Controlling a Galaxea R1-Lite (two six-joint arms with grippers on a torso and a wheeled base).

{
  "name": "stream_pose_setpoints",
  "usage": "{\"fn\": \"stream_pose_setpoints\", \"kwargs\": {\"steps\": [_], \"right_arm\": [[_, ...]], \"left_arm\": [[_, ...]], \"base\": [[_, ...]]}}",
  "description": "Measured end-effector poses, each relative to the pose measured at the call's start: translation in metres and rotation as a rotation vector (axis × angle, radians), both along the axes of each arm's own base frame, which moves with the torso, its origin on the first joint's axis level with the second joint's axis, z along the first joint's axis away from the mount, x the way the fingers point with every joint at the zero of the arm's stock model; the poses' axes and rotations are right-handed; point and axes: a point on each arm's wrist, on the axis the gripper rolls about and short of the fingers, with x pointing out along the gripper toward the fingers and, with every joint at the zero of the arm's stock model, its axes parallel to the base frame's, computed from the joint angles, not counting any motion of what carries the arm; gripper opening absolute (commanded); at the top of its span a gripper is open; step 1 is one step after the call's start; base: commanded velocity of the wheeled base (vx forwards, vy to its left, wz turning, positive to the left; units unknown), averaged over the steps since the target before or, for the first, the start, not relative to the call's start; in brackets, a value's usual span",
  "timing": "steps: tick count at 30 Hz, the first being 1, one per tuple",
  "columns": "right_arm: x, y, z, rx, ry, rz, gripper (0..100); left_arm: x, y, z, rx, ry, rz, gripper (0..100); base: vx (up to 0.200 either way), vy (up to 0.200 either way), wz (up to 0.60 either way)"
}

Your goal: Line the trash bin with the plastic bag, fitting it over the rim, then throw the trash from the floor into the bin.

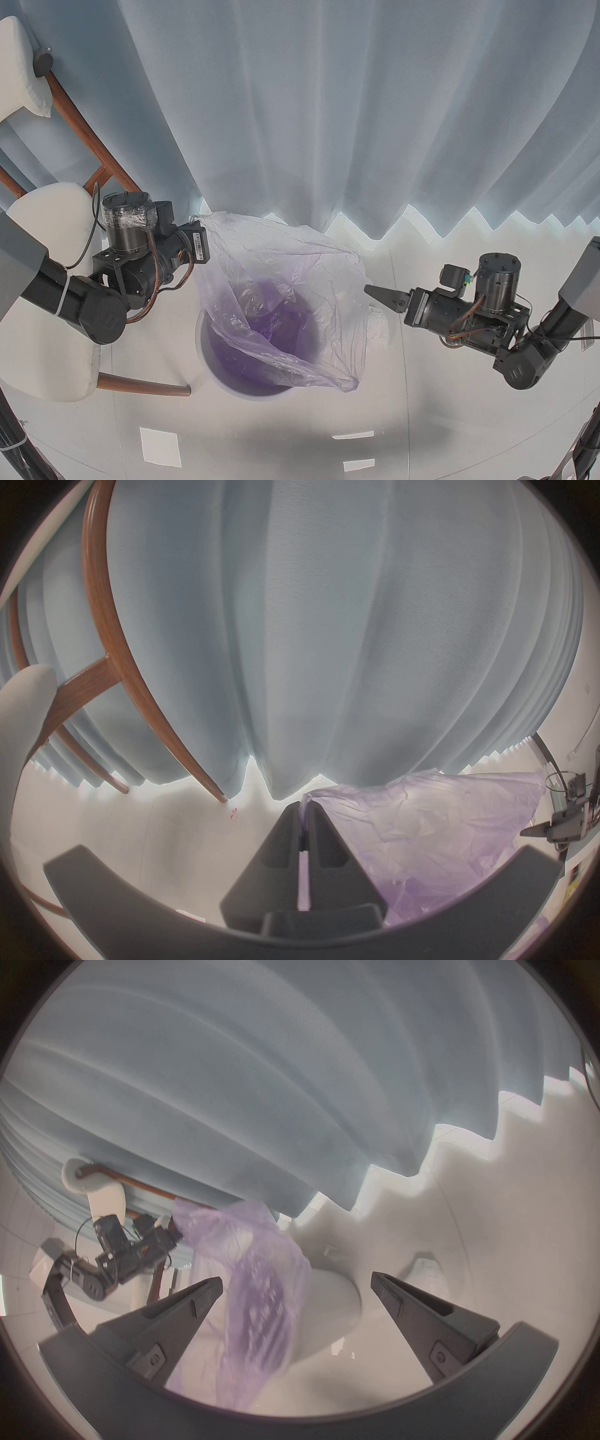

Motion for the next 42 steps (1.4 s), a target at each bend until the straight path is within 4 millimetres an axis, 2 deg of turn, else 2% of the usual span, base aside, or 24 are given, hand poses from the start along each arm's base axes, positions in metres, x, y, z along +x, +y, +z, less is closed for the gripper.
{"fn": "stream_pose_setpoints", "kwargs": {"steps": [5, 10, 17, 24, 25, 33, 42], "right_arm": [[-0.017, -0.016, -0.007, -0.054, -0.004, 0.007, 100], [-0.018, -0.018, -0.011, -0.036, -0.083, 0.003, 100], [-0.009, -0.012, -0.031, -0.046, -0.068, 0.011, 100], [-0.003, 0.004, -0.041, -0.039, -0.056, 0.044, 100], [-0.003, 0.006, -0.041, -0.039, -0.053, 0.051, 0], [0.002, 0.018, -0.039, -0.014, -0.067, 0.071, 0], [0.029, 0.022, -0.004, 0.104, -0.163, 0.016, 0]], "left_arm": [[-0.001, 0.004, 0.003, 0.0, -0.009, 0.007, 0], [-0.001, 0.006, 0.005, -0.001, -0.014, 0.011, 0], [-0.002, 0.005, 0.006, -0.002, -0.018, 0.009, 0], [-0.003, 0.005, 0.007, -0.003, -0.019, 0.009, 0], [-0.002, 0.005, 0.007, -0.003, -0.019, 0.008, 0], [-0.001, 0.005, 0.01, -0.011, -0.037, 0.008, 0], [-0.003, 0.006, 0.008, -0.011, -0.03, 0.007, 0]], "base": [[0.0, 0.0, 0.0], [0.0, 0.0, 0.0], [0.0, 0.0, 0.0], [0.0, 0.0, 0.0], [0.0, 0.0, 0.0], [0.0, 0.0, 0.0], [0.0, 0.0, 0.0]]}}
